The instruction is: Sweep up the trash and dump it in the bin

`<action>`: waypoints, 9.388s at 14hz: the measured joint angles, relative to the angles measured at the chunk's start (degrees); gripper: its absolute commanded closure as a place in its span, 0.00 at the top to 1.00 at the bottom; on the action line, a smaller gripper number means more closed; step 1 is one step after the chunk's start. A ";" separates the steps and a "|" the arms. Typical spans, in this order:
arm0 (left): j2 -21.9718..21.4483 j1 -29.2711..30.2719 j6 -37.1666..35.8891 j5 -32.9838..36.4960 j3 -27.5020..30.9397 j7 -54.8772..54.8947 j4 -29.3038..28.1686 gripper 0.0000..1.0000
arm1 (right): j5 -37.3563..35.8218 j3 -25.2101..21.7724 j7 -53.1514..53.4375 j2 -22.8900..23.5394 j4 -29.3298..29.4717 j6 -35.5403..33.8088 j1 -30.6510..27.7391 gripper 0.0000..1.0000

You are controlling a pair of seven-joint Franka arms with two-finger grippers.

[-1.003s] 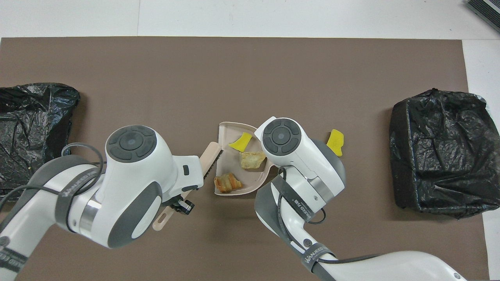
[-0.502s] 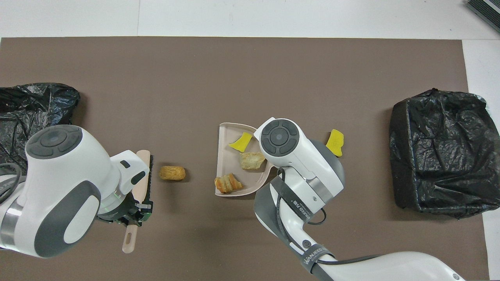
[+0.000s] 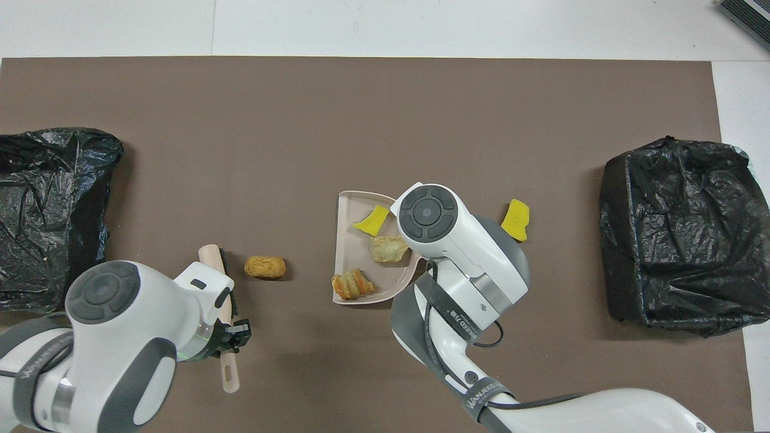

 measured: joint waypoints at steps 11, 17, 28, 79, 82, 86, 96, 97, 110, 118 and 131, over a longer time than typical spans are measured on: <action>7.93 -16.67 15.72 -6.22 -0.73 8.24 4.47 0.00 | -0.22 -0.01 0.00 0.00 0.06 0.00 0.09 0.00; 8.76 -11.99 10.53 -6.56 0.89 9.14 8.90 0.00 | -0.25 -0.16 -1.96 -0.26 1.48 -0.10 -0.95 0.00; 4.32 -7.99 -1.08 -3.39 -1.12 2.20 12.02 0.00 | 4.93 -0.40 -22.14 -6.26 8.83 -9.92 -13.15 0.00; 8.80 23.95 -3.56 7.12 0.23 31.98 23.69 1.00 | -44.87 -1.14 -27.62 -24.83 -3.95 -14.88 -38.89 0.00; 8.49 23.95 -10.64 7.13 0.11 31.97 29.58 1.00 | -45.99 -1.49 -30.63 -25.85 -2.59 -14.88 -39.46 0.00; 6.17 23.98 -14.64 7.13 0.80 31.96 33.63 1.00 | -43.04 -2.05 -33.42 -26.97 -1.34 -14.89 -39.91 0.00; 3.18 23.93 -16.41 7.08 0.06 31.93 38.78 1.00 | -10.83 -1.42 -15.61 -26.96 -0.98 -19.78 -39.32 0.00; 3.54 23.93 -16.53 7.08 0.01 31.93 39.28 1.00 | -7.82 -1.20 -9.31 -26.95 -0.99 -20.52 -39.17 0.00; 8.25 23.51 -18.82 7.08 -0.82 31.93 44.03 1.00 | 13.68 -0.62 56.47 -12.49 1.02 -6.88 -16.73 0.00; 8.24 23.58 -18.85 7.08 -0.55 31.93 43.95 1.00 | 13.69 -0.70 80.84 7.12 16.90 1.97 -0.75 0.00; 8.20 23.66 -19.53 7.08 -0.44 31.93 43.95 1.00 | 13.70 -0.74 87.35 14.94 23.18 6.65 5.13 1.00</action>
